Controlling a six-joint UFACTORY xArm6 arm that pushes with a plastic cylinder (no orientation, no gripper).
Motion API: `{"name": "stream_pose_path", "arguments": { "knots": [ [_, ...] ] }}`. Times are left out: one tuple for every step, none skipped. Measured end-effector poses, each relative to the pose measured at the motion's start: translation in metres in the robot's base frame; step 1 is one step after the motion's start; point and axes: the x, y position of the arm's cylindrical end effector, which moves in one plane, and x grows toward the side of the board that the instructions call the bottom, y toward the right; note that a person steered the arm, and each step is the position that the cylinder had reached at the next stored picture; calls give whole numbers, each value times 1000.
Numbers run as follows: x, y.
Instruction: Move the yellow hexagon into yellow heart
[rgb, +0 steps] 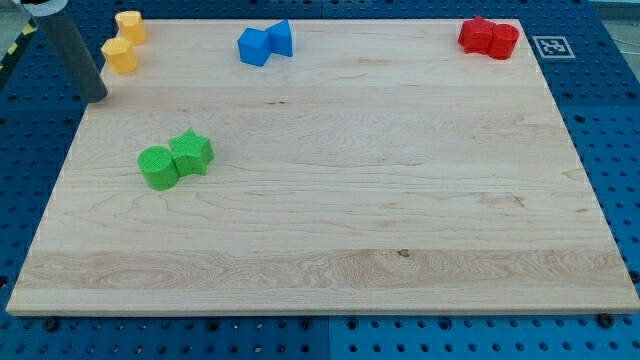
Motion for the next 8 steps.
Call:
{"name": "stream_pose_path", "arguments": {
  "knots": [
    [-17,0],
    [-35,0],
    [-52,0],
    [-68,0],
    [-79,0],
    [-88,0],
    [-93,0],
    [-100,0]
  ]
}}
